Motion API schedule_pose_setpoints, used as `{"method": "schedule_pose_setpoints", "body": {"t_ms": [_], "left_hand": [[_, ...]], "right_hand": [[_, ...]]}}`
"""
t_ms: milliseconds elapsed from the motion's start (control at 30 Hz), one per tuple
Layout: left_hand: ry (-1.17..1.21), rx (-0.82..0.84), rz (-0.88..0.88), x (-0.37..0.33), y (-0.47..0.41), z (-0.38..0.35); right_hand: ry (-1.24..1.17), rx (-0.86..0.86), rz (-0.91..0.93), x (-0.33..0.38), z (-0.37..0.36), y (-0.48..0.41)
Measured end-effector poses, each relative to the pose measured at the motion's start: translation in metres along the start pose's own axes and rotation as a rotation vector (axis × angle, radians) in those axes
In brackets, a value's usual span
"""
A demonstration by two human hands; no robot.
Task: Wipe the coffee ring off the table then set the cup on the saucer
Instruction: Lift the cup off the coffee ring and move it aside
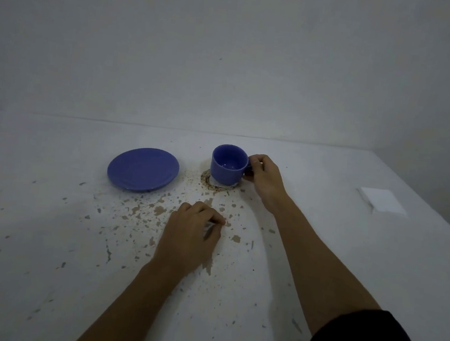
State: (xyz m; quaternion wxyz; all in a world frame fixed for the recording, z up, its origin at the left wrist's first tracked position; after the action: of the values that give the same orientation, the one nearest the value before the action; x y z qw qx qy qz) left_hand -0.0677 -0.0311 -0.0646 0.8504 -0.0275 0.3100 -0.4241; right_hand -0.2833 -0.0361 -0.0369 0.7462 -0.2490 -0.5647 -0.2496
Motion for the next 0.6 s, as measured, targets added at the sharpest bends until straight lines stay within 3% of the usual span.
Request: {"method": "schedule_pose_setpoints", "body": {"t_ms": [433,600], "left_hand": [[-0.007,-0.032,0.009,0.001,0.000,-0.003],[-0.013,-0.037,0.014,0.002,-0.003,-0.005]], "right_hand": [[-0.067,-0.468,-0.155,-0.009,0.099,-0.038],[-0.098,-0.563,-0.217,-0.018,0.121,-0.046]]}}
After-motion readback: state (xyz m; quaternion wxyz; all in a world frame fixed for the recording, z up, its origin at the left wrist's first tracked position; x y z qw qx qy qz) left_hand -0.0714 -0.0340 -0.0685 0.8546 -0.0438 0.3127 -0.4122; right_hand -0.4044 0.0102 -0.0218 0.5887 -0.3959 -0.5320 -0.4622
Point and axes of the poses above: each hand's wrist, its own y-axis away from the middle knuckle, its own z-axis out of the back of the hand, x = y × z, the point moved 2 cm from there along -y, towards the middle knuckle, and after that the axes turned 3 degrees about x, right-handed, at the moved point
